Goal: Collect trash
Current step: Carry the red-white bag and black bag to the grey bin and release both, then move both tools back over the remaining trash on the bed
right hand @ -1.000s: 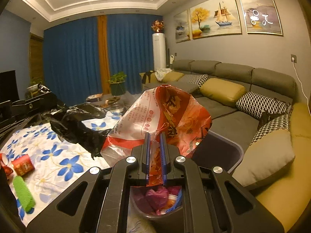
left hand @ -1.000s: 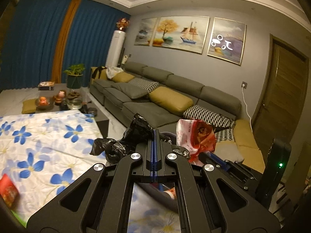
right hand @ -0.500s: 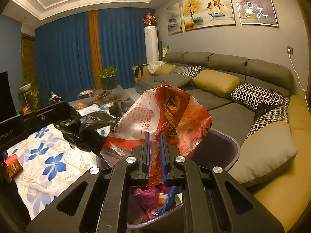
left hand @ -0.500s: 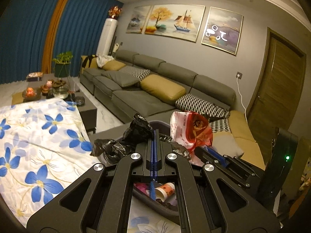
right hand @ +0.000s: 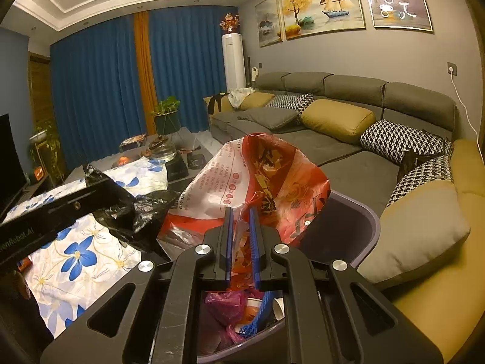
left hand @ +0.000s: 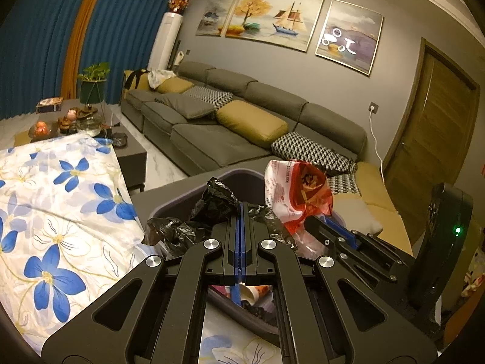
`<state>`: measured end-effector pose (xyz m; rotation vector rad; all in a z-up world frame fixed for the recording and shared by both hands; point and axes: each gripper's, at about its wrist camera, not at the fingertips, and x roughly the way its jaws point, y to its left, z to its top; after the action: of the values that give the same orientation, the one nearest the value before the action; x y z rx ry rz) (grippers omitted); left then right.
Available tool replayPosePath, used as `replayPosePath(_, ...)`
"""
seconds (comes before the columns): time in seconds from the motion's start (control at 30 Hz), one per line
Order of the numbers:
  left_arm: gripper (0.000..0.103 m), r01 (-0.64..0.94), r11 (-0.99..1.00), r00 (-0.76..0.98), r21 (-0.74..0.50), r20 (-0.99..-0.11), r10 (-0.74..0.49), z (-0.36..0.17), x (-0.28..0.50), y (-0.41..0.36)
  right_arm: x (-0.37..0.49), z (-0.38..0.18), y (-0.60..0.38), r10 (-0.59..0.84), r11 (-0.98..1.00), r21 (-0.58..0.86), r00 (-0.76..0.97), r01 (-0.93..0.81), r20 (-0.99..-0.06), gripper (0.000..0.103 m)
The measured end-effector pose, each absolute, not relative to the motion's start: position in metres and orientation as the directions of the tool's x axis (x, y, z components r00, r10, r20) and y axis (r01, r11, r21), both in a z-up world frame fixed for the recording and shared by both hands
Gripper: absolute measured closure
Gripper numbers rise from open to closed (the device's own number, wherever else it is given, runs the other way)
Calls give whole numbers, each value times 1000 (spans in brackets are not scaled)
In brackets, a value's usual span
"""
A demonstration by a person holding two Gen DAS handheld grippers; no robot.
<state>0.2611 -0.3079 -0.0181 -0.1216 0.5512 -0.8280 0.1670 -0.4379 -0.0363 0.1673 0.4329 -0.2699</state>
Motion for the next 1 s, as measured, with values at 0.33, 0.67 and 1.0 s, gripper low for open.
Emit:
replayPosePath(0.33,54,639,689,530,-343,-452,-717,-29,266,-307,164,-38,-446,-229,944,118,867,309,-443,74)
replayPosePath(0.67,15,521,813,701,-260,-413,-581,-15,239,-257,132,-28,-437,-244,936,147,893,319,-379,24)
replayPosePath(1.0,13,324,926,837,-193,-397,-376,-6,185,-163,103,-22,-382,-169,964,141,929,225,-328,15)
